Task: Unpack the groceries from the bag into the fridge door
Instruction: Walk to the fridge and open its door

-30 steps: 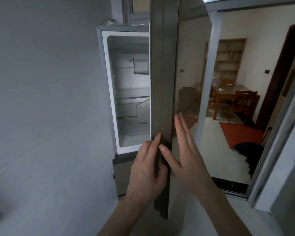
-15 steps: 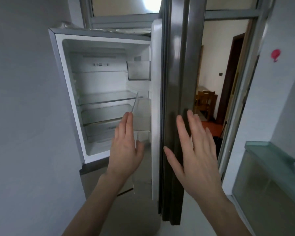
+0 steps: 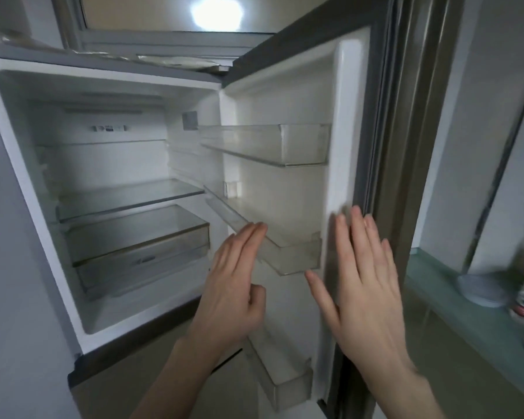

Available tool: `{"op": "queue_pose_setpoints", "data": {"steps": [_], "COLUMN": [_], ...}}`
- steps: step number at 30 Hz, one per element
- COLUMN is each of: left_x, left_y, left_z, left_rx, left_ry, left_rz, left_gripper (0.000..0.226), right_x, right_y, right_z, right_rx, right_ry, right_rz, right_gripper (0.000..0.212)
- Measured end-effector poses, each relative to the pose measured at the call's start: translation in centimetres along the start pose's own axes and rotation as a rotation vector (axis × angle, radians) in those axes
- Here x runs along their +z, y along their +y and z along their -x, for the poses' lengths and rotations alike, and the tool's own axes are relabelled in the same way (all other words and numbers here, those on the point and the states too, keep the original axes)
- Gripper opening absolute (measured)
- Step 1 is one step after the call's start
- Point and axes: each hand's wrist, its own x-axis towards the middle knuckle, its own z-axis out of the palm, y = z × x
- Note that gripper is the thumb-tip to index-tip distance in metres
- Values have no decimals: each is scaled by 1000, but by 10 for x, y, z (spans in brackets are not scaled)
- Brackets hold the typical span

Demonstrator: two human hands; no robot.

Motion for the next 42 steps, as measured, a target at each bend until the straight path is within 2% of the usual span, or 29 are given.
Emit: {"op": "queue_pose_setpoints", "data": {"steps": [4, 13, 18, 21, 27, 42], "left_x": [20, 66, 90, 103, 129, 170], "left_y": [-21, -25, -21, -22, -35, -22], "left_z": [-28, -74, -98, -111, -134, -171], "left_rx": [13, 221, 270, 271, 158, 186], "left_ry": [10, -43, -112, -82, -23, -26], "left_rz": [23, 18, -9, 13, -90, -204], "left_gripper": [90, 82, 83, 72, 70, 66], "right_x": [5, 28, 49, 55, 73, 112], "right_y": [28, 20, 38, 58, 98, 166], "right_z": [-8, -26, -34, -42, -55, -78], "right_rx": [74, 16, 137, 168, 199, 198], "right_ry": [15, 74, -57, -103, -135, -111], "right_rz": [-53, 216, 427, 480, 482, 396], "right_gripper": [79, 65, 69, 68, 68, 73]}}
